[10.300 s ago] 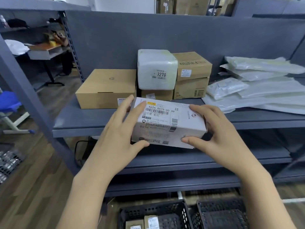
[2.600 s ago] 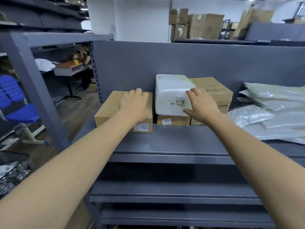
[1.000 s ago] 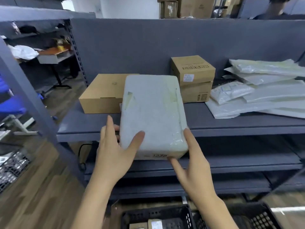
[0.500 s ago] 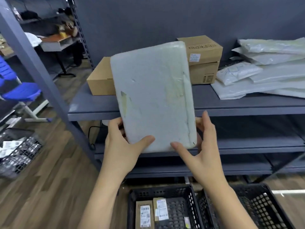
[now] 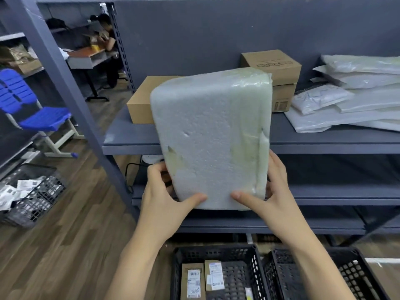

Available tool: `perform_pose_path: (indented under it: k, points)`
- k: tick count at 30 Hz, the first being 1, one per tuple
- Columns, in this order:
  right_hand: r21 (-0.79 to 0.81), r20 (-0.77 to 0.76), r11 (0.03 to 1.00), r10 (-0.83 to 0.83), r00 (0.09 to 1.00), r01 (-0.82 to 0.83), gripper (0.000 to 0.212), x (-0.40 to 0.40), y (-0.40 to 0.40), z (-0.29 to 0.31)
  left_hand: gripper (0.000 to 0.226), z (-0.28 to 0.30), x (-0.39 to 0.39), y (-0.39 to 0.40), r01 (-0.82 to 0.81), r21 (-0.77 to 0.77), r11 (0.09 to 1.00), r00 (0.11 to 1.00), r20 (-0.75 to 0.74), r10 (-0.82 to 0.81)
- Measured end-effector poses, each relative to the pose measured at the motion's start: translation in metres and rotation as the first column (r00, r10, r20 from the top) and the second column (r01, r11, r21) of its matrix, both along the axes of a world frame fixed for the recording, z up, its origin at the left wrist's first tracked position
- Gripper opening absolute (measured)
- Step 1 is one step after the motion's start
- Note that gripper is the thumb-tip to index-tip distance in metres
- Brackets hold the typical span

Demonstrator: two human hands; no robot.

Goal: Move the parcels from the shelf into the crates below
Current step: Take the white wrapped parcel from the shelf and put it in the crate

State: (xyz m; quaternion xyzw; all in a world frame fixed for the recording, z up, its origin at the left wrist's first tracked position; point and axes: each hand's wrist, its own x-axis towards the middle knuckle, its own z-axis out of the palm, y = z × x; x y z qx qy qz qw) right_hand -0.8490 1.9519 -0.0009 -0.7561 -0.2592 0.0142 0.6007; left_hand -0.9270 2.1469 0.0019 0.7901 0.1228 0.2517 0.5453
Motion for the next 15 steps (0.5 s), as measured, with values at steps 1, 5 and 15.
perform_pose_path:
  k: [1,5,15]
  points:
    - [0.009,-0.013,0.999,0.034,0.999,-0.034,0.093,0.001,-0.002,0.000,0.081,0.000,-0.002,0.001,0.006,0.010,1.000,1.000,-0.008,-0.006]
    - [-0.014,-0.067,0.986,0.164,0.984,-0.165,0.098,0.001,-0.007,-0.001,0.096,0.005,-0.010,0.009,0.067,0.117,0.991,0.993,-0.108,-0.055]
    - [-0.008,-0.170,0.987,0.160,0.972,-0.163,0.110,-0.001,-0.023,-0.003,0.094,0.014,-0.010,0.013,0.157,0.220,0.963,0.987,-0.069,-0.145]
